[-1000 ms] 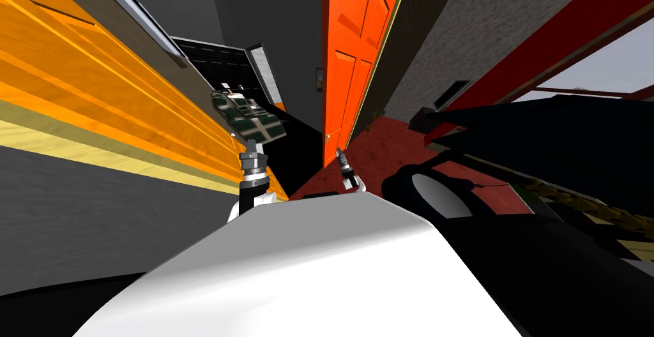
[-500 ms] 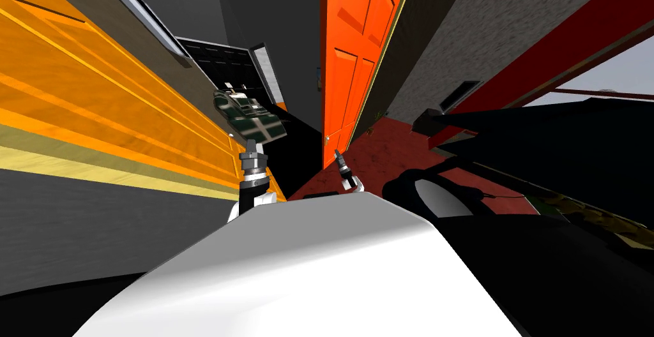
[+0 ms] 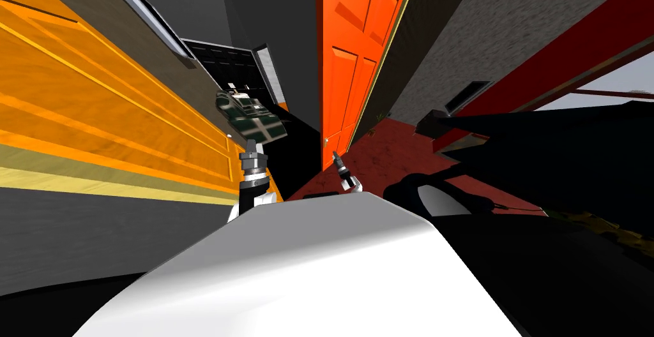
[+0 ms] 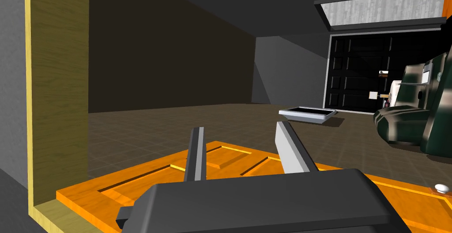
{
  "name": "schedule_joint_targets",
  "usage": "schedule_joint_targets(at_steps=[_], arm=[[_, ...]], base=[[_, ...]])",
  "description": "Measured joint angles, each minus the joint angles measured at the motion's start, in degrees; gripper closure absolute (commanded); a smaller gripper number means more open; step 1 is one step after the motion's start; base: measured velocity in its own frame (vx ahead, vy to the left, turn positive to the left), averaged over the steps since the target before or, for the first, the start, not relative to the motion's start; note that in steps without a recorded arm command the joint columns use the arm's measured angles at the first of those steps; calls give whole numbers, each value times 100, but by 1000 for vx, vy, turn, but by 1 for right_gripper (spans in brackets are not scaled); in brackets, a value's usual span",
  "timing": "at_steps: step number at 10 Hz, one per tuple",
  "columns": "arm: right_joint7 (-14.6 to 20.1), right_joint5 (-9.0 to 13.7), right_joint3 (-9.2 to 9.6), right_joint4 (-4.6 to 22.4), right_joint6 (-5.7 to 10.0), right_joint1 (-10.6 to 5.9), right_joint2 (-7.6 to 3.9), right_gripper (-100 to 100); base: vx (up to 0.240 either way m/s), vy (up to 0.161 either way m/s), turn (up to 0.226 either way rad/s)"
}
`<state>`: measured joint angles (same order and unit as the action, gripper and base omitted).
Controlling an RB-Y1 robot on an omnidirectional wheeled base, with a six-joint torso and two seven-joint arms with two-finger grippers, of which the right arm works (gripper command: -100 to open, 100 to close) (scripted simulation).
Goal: Push the door open
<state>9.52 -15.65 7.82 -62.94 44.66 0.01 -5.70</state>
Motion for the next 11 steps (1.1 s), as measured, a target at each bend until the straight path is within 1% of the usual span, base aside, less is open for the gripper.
schedule_joint_targets(at_steps=[3, 4, 5, 6, 9, 10, 11], arm=[[93, -57, 52, 334, 22, -149, 36, -100], [127, -72, 66, 457, 59, -185, 32, -100], [160, -84, 72, 621, 97, -263, 39, -100], [202, -101, 89, 713, 111, -298, 34, -100], [276, -145, 123, 1096, 199, -446, 78, -100], [301, -168, 140, 1300, 251, -517, 106, -100], [361, -192, 161, 1501, 299, -598, 105, -100]], base=[[82, -80, 48], [76, -96, 47], [83, -72, 55], [78, -72, 38], [84, -85, 54], [128, -126, 89], [132, -182, 77]])
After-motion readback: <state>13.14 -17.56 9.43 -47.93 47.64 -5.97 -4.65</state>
